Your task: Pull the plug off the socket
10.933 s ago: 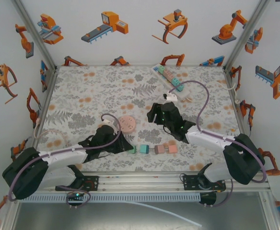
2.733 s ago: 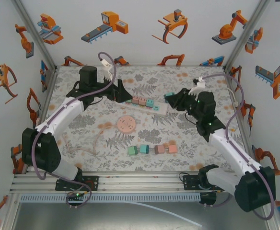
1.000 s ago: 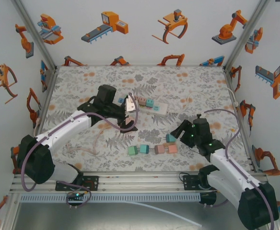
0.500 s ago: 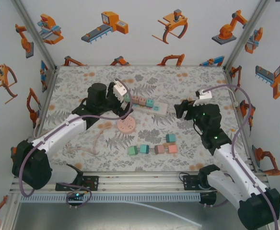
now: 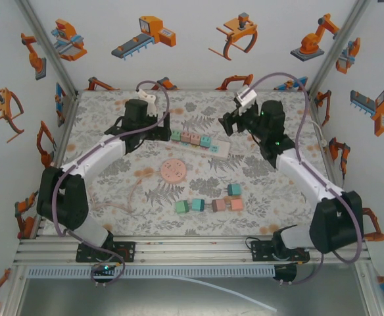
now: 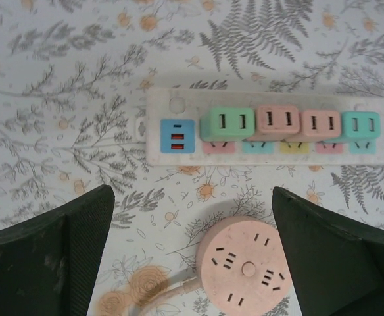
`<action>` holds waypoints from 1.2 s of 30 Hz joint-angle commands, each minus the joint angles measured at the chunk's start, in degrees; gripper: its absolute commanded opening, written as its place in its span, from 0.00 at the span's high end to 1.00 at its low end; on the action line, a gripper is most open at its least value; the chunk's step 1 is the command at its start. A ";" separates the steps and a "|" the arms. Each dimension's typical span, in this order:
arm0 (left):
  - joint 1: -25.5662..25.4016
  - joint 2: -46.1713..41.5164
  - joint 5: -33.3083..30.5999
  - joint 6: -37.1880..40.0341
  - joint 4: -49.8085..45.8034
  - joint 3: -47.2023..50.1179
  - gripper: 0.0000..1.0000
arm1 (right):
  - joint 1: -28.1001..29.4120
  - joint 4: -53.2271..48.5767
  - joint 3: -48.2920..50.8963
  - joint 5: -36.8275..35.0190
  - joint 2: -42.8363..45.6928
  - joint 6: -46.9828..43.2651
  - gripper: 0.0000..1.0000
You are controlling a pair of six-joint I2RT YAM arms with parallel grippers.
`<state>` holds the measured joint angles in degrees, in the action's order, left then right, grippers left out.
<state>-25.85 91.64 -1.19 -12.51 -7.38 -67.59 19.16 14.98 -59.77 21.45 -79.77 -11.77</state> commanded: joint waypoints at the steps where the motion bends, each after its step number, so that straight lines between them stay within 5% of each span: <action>1: 2.11 2.29 -1.14 -10.07 -5.81 -2.11 0.03 | 0.60 -9.84 -7.48 5.08 -5.43 -2.11 0.26; 10: 6.15 15.22 5.16 -17.28 -19.65 -13.45 0.02 | 1.34 -25.88 -20.23 12.86 -18.70 -10.67 0.26; 25: 7.95 21.85 10.09 -20.36 -16.64 -13.50 0.15 | 4.05 -34.20 -26.52 14.34 -30.59 -23.12 0.26; 36: 8.62 24.44 10.47 -19.29 -12.20 -12.83 0.23 | 5.53 -35.12 -29.09 11.28 -36.59 -27.93 0.43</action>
<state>-17.41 114.56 7.75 -31.75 -20.82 -80.25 23.86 -18.00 -87.07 33.39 -115.61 -36.56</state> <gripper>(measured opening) 0.783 0.579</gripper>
